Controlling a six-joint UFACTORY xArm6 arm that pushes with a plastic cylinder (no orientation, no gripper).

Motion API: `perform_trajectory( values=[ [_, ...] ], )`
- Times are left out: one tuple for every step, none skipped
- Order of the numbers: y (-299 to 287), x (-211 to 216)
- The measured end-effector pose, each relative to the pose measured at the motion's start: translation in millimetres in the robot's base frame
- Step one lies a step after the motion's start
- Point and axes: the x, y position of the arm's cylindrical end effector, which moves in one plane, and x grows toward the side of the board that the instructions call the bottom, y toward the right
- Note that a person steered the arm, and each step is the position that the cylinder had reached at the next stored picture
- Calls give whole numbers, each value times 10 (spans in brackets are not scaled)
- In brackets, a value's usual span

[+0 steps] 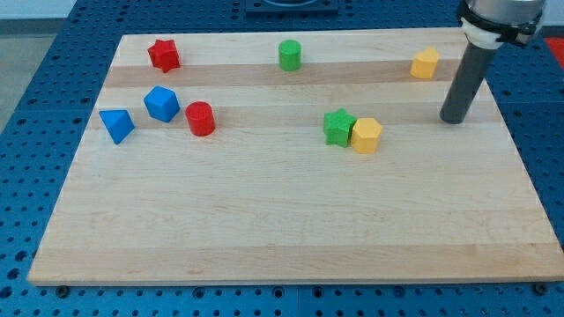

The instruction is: Place the arm right to the yellow hexagon

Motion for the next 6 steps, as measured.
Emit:
perform_trajectory(
  values=[
    [-1, 0],
    [-187, 133],
    [-627, 719],
    [-753, 1017],
    [-758, 1018],
    [-758, 445]
  ],
)
